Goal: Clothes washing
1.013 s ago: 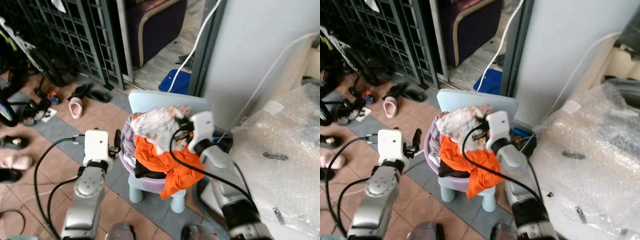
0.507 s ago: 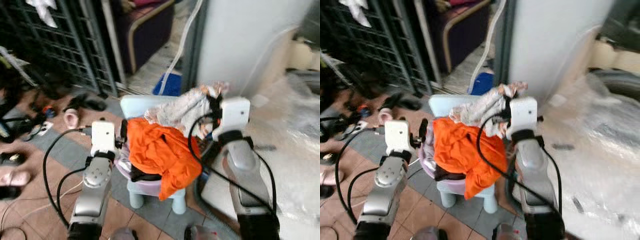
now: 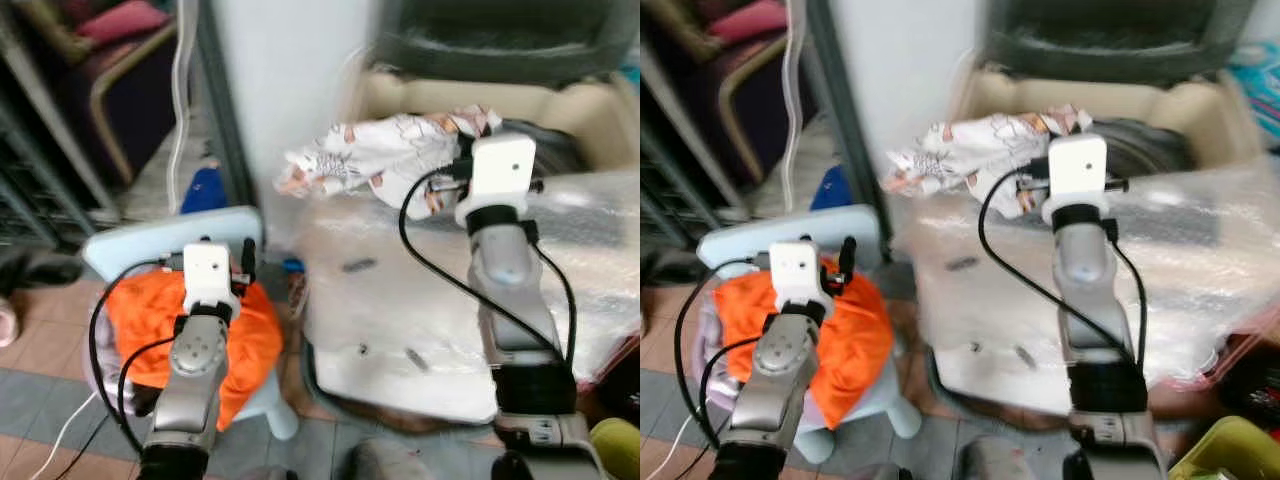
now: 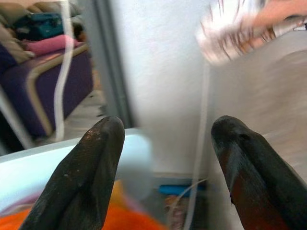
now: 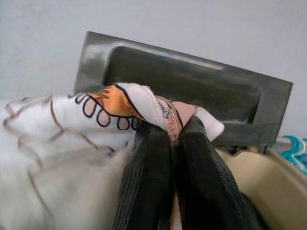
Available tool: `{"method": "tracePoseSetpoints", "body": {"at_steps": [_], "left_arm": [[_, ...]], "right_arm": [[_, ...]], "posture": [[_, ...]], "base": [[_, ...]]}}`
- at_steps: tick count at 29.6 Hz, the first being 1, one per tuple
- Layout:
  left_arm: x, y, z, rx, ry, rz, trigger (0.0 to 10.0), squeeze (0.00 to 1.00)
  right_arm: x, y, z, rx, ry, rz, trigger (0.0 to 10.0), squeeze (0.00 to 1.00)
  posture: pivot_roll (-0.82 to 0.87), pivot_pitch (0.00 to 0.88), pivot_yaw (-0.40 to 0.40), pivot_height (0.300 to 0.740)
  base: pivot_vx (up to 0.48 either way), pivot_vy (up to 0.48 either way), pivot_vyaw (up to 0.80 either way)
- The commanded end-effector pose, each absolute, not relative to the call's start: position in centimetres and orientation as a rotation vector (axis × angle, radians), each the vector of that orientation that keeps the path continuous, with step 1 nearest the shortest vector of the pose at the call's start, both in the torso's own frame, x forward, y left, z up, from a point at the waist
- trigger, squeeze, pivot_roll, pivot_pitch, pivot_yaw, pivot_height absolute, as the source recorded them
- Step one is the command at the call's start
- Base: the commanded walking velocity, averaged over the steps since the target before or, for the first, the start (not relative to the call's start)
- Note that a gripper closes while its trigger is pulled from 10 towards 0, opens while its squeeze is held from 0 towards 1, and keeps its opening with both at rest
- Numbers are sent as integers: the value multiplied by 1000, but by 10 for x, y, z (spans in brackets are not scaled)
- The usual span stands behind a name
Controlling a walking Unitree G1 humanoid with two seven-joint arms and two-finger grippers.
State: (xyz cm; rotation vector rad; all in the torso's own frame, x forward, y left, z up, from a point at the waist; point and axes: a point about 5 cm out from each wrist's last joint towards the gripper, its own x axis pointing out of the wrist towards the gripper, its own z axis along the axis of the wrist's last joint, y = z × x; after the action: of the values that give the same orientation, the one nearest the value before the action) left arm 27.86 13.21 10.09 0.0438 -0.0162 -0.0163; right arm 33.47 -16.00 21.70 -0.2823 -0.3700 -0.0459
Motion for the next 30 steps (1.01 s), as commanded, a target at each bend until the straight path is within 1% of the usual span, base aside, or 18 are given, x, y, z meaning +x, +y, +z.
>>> {"method": "tracePoseSetpoints", "body": {"at_steps": [1,4,8,13,15,18,21,23,24,25,29,30], "left_arm": [[278,134,101,34,-22,-5,10000,0],[278,134,102,23,-28,-6,10000,0],[277,137,103,20,-35,7,10000,0],[276,141,101,17,-31,20,10000,0],[275,141,101,16,-31,20,10000,0],[276,139,100,13,-19,18,10000,0],[277,137,100,13,-18,10,10000,0],[277,137,101,13,-18,10,10000,0],[277,137,101,13,-18,10,10000,0],[277,138,101,13,-19,16,10000,0],[276,139,101,13,-17,28,10000,0],[275,139,100,13,-15,30,10000,0]], "right_arm": [[343,-153,217,-272,-349,14,10000,0],[356,-151,223,-283,-340,52,10000,0],[361,-154,227,-280,-341,65,10000,0],[365,-154,223,-283,-321,68,10000,0],[367,-156,222,-288,-311,46,10000,0],[382,-174,224,-298,-226,-124,10000,0],[392,-192,229,-198,-168,-259,10000,0],[397,-202,236,-136,-154,-313,10000,0],[399,-204,240,-116,-152,-327,10000,0],[401,-201,250,-124,-196,-285,10000,0],[403,-194,251,-120,-201,-222,10000,0],[404,-189,245,-108,-180,-188,10000,1000]], "posture": [[-56,0,83,740],[-54,0,80,740],[-47,0,74,740],[-47,0,74,740],[-44,0,75,740],[-47,0,78,740],[-49,0,83,740],[-48,0,81,740],[-48,0,81,740],[-43,0,77,740],[-38,0,68,740],[-38,0,68,740]], "base": [[0,0,0],[0,0,0],[0,0,0],[287,0,0],[311,0,0],[95,0,0],[0,0,0],[0,0,0],[0,0,0],[0,0,0],[0,0,0],[0,0,0]]}}
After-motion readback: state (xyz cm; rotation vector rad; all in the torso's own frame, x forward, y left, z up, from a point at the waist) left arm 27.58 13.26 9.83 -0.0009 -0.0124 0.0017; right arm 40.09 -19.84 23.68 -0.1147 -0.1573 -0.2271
